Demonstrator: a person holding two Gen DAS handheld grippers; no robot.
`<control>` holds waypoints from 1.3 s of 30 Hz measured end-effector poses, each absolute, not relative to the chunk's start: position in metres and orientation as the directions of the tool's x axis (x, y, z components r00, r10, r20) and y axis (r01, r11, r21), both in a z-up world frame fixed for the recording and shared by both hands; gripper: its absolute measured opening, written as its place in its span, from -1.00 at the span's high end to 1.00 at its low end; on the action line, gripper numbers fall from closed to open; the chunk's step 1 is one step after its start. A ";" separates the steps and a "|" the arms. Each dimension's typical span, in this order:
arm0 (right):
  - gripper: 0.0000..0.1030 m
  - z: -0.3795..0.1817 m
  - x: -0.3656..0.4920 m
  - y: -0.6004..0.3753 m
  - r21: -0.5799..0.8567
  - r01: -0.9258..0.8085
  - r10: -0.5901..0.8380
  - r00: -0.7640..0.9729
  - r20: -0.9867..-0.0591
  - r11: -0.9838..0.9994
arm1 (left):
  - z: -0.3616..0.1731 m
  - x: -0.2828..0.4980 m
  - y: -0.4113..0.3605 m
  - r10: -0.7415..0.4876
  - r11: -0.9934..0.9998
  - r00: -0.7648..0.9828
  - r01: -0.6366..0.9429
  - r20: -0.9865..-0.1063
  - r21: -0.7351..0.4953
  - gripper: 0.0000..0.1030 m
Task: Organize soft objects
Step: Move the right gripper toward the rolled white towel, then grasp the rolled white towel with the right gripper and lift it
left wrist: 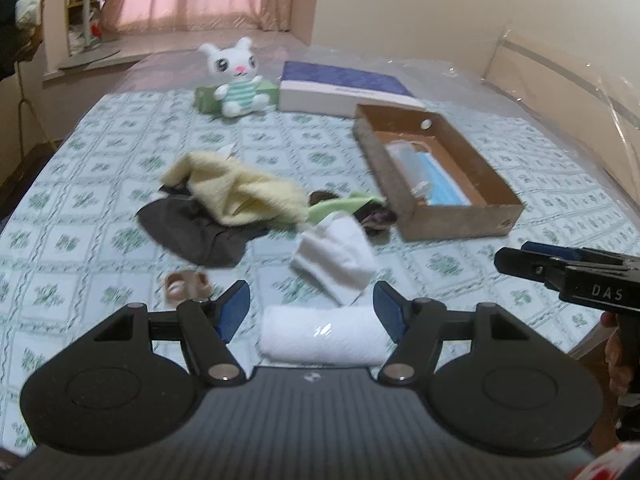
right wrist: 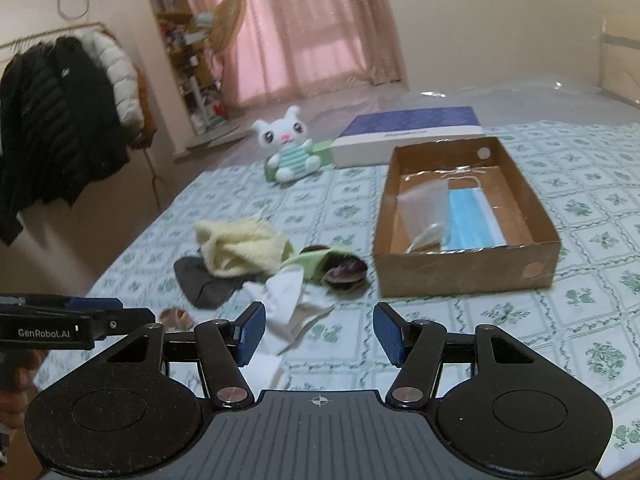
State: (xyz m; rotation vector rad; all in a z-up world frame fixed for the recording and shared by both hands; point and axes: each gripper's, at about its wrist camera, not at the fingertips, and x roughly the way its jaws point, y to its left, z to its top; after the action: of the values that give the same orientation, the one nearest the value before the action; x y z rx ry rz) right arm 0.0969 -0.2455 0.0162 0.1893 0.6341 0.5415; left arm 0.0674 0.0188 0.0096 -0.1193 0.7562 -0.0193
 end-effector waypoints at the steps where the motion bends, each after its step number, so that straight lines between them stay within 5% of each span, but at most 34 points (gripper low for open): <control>1: -0.16 0.014 0.096 -0.242 0.321 -0.431 0.537 0.667 -0.516 0.843 | 0.007 0.065 0.021 -0.055 0.993 0.723 -0.033 -0.689 -0.113 -0.28; 39: -0.16 -0.078 0.134 -0.110 0.105 -0.752 0.601 0.425 -0.677 0.651 | -0.074 0.061 0.068 0.025 0.978 0.575 -0.182 -0.818 -0.098 -0.28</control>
State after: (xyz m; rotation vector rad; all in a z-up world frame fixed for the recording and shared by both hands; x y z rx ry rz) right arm 0.1341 -0.1101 -0.0781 -0.2264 0.7456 0.8545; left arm 0.0609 0.0682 -0.0741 -0.1785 0.9522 0.1215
